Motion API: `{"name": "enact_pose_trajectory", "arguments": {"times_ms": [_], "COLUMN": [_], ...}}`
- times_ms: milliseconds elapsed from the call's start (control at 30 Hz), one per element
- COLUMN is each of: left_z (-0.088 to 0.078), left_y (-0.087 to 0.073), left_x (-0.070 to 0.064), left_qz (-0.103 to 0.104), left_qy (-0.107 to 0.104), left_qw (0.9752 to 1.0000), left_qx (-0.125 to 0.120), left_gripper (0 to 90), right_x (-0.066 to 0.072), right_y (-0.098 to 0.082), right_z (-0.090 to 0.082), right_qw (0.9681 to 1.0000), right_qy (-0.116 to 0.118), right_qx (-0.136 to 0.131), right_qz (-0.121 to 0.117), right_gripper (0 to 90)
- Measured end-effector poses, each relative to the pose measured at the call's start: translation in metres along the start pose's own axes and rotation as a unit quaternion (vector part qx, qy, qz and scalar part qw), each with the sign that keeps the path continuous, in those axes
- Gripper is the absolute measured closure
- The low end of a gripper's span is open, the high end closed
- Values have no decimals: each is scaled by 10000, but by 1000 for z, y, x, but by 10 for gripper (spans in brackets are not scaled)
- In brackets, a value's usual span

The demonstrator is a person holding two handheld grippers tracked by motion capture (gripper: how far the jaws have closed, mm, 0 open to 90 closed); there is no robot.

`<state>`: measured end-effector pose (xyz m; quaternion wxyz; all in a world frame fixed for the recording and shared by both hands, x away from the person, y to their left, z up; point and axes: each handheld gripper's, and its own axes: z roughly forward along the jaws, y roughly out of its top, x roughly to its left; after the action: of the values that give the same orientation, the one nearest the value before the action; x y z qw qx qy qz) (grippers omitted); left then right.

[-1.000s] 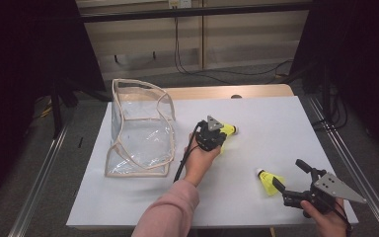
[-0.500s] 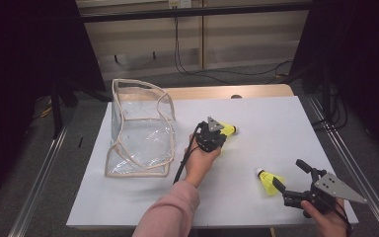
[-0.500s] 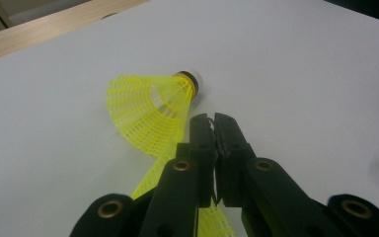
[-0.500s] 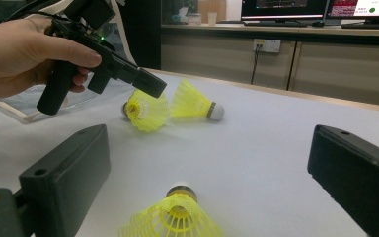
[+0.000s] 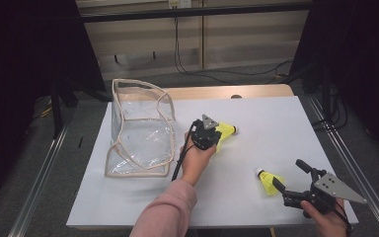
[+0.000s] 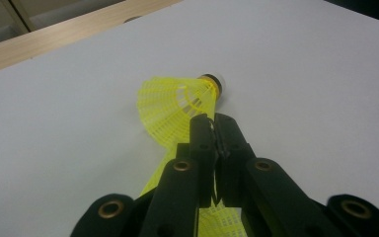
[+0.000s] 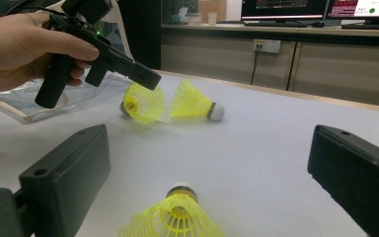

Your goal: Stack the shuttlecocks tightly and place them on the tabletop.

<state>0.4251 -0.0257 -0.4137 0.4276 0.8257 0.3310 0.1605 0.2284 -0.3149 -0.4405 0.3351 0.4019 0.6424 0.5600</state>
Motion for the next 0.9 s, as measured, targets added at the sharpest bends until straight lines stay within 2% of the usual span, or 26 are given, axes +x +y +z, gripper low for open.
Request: {"name": "enact_pose_trajectory", "arguments": {"times_ms": [333,567,900], "left_z": [5,9,13], "left_y": [7,6,6], "left_x": [8,5,6], "left_qz": [-67,-30,-112], "left_qy": [91,57,44], "left_qw": [9999,10000,9999], "left_qx": [30,49,48], "left_gripper": [870,865,855], "right_x": [-1,-1,-1], "right_y": [0,0,0], "right_z": [-1,-1,-1], "right_qw": [10000,10000,10000], "right_qy": [-15,-22,-19], "right_qx": [3,11,9], "right_qz": [13,0,0], "right_gripper": [27,27,27]}}
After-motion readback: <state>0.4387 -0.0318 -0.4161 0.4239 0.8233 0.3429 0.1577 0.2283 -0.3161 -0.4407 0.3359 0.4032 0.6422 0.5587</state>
